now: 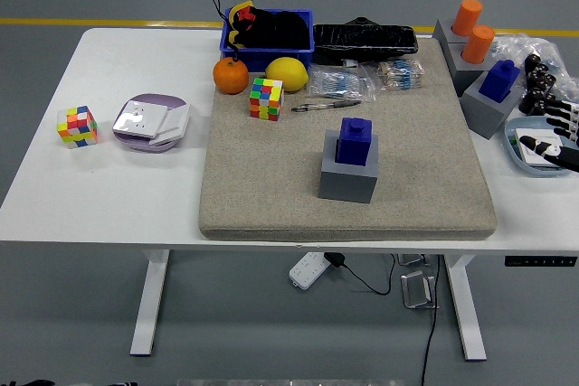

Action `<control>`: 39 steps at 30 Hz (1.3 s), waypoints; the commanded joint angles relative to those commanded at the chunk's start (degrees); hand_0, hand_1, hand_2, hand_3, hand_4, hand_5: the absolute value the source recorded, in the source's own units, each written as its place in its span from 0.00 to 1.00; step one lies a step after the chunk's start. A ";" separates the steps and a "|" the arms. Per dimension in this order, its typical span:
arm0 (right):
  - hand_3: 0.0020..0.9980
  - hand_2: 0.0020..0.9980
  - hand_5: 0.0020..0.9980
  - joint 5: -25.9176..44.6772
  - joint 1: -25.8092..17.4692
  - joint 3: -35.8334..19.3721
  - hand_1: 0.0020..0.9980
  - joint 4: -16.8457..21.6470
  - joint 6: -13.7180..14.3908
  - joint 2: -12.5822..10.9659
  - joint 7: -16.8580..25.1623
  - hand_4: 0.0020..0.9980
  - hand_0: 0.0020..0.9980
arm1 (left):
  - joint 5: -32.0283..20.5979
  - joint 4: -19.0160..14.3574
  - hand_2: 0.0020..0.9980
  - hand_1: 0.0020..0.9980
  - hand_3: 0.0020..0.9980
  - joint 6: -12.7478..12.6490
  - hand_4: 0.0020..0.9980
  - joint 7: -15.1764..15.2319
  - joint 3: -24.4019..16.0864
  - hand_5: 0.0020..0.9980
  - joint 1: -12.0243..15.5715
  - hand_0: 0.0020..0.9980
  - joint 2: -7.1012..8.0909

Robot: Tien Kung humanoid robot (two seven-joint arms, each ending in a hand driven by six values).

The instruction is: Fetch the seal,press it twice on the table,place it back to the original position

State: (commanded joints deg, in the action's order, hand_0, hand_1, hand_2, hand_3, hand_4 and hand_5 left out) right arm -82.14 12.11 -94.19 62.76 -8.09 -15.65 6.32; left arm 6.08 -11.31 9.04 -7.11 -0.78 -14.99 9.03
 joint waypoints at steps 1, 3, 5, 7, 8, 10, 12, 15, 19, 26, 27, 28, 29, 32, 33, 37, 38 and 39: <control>0.81 0.83 0.19 0.07 -0.01 0.06 0.83 0.09 -0.01 0.01 -0.01 1.00 0.89 | 0.01 0.01 0.79 0.82 0.84 0.00 0.82 -0.01 -0.02 0.43 0.01 0.82 -0.02; 0.81 0.83 0.19 0.11 0.02 0.18 0.83 0.21 -0.03 0.07 -0.04 1.00 0.89 | -0.01 0.01 0.79 0.82 0.84 0.00 0.82 -0.02 -0.05 0.43 0.02 0.82 -0.07; 0.81 0.83 0.19 0.19 0.07 0.21 0.83 0.21 -0.02 0.09 -0.05 1.00 0.89 | -0.02 0.02 0.79 0.82 0.84 0.00 0.82 -0.03 -0.06 0.43 -0.02 0.82 -0.10; 0.81 0.83 0.19 0.22 0.10 0.21 0.83 0.20 -0.04 0.11 -0.06 1.00 0.89 | 0.12 0.01 0.79 0.82 0.84 0.01 0.82 -0.02 -0.18 0.43 -0.06 0.82 -0.11; 0.81 0.83 0.19 0.22 0.11 0.22 0.83 0.19 -0.04 0.10 -0.07 1.00 0.89 | 0.05 0.03 0.79 0.82 0.84 0.00 0.82 -0.03 -0.11 0.43 -0.09 0.82 -0.12; 0.81 0.83 0.19 0.25 0.15 0.23 0.83 0.18 -0.06 0.09 -0.09 1.00 0.89 | 0.06 0.02 0.79 0.82 0.84 0.01 0.82 -0.03 -0.09 0.43 -0.12 0.82 -0.10; 0.81 0.83 0.19 0.25 0.20 0.24 0.83 0.22 -0.05 0.08 -0.09 1.00 0.89 | 0.10 0.03 0.79 0.82 0.84 0.00 0.82 -0.03 -0.18 0.43 -0.15 0.82 -0.10; 0.81 0.83 0.18 0.24 0.22 0.32 0.83 0.31 -0.09 0.10 -0.14 1.00 0.89 | 0.05 0.03 0.79 0.82 0.84 0.00 0.82 -0.04 -0.15 0.43 -0.12 0.82 -0.12; 0.81 0.83 0.18 0.25 0.22 0.45 0.83 0.39 -0.11 0.17 -0.19 1.00 0.89 | 0.02 0.04 0.79 0.82 0.84 0.01 0.82 -0.04 -0.12 0.43 -0.10 0.82 -0.11; 0.81 0.83 0.18 0.28 0.16 0.61 0.83 0.42 -0.15 0.16 -0.24 1.00 0.89 | 0.11 0.03 0.79 0.82 0.84 0.04 0.82 -0.03 -0.28 0.43 -0.09 0.82 -0.12; 0.81 0.83 0.18 0.29 0.18 0.66 0.83 0.43 -0.15 0.15 -0.23 1.00 0.89 | 0.09 0.03 0.79 0.82 0.84 0.04 0.82 -0.02 -0.29 0.43 -0.11 0.82 -0.12; 0.81 0.83 0.18 0.30 0.21 0.67 0.83 0.43 -0.15 0.15 -0.24 1.00 0.89 | 0.07 0.03 0.79 0.82 0.84 0.04 0.82 -0.03 -0.28 0.43 -0.13 0.82 -0.13; 0.81 0.83 0.18 0.29 0.22 0.64 0.83 0.43 -0.15 0.16 -0.25 1.00 0.89 | 0.09 0.02 0.79 0.82 0.84 0.05 0.82 -0.04 -0.25 0.43 -0.15 0.82 -0.13; 0.81 0.83 0.18 0.33 0.23 0.67 0.83 0.44 -0.17 0.18 -0.27 1.00 0.89 | 0.00 0.04 0.79 0.82 0.84 0.03 0.82 -0.05 -0.14 0.43 -0.14 0.82 -0.14; 0.81 0.83 0.18 0.36 0.23 0.70 0.83 0.45 -0.17 0.18 -0.29 1.00 0.89 | -0.01 0.04 0.79 0.82 0.84 0.03 0.82 -0.05 -0.11 0.43 -0.13 0.82 -0.14; 0.81 0.83 0.18 0.38 0.21 0.82 0.83 0.57 -0.21 0.14 -0.34 1.00 0.89 | -0.01 0.05 0.79 0.82 0.84 0.03 0.82 -0.04 -0.11 0.43 -0.12 0.82 -0.13; 0.81 0.83 0.18 0.39 0.21 0.85 0.83 0.60 -0.23 0.14 -0.36 1.00 0.89 | -0.02 0.06 0.79 0.82 0.84 0.03 0.82 -0.03 -0.13 0.43 -0.11 0.82 -0.14; 0.81 0.83 0.18 0.41 0.21 0.88 0.83 0.64 -0.24 0.14 -0.37 1.00 0.89 | -0.02 0.06 0.79 0.82 0.84 0.03 0.82 -0.03 -0.14 0.43 -0.11 0.82 -0.13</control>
State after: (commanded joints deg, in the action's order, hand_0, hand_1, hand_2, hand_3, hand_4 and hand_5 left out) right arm -81.74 12.32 -93.31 63.40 -8.33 -15.51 5.95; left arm 6.06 -11.24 9.07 -7.14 -0.92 -15.11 8.90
